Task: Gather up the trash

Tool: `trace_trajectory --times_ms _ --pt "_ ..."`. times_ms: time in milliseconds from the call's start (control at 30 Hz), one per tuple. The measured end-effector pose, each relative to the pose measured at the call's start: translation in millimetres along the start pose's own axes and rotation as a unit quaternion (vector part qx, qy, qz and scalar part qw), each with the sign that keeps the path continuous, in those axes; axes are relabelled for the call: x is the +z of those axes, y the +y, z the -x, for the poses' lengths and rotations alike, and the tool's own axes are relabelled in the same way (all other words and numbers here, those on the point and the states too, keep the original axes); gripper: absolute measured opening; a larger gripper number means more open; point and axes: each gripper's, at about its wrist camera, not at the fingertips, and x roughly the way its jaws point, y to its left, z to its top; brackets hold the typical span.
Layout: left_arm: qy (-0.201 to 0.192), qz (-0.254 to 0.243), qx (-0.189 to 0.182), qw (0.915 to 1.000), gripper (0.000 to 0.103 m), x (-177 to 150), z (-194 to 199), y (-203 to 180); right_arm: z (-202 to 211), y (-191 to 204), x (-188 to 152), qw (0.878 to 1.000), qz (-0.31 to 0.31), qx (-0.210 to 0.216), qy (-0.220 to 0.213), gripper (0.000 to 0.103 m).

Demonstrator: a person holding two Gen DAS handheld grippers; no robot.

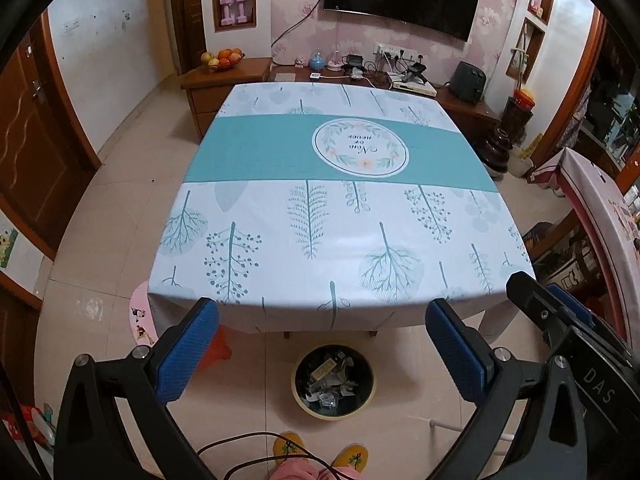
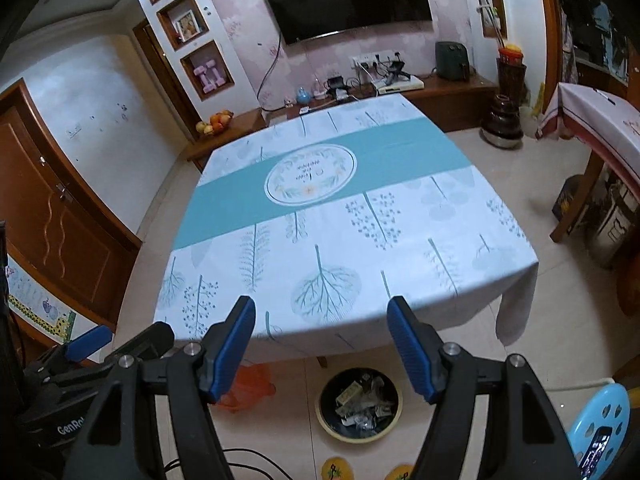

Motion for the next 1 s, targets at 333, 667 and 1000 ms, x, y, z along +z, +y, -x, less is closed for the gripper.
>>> trace_trajectory --times_ms 333,667,1000 --pt "-0.012 0.000 0.005 0.9999 0.102 3.0 4.0 -3.8 7.0 -2.3 6.6 1.000 -0.001 0.001 -0.013 0.069" --pt "-0.018 0.004 0.011 0.9998 0.102 6.5 1.9 -5.3 5.2 -3.4 9.6 1.000 0.001 -0.001 -0.020 0.069" --pt "-0.014 0.004 0.015 0.9998 0.102 5.8 -3.1 -4.7 -1.0 -3.5 10.5 1.000 0.005 -0.007 -0.018 0.069"
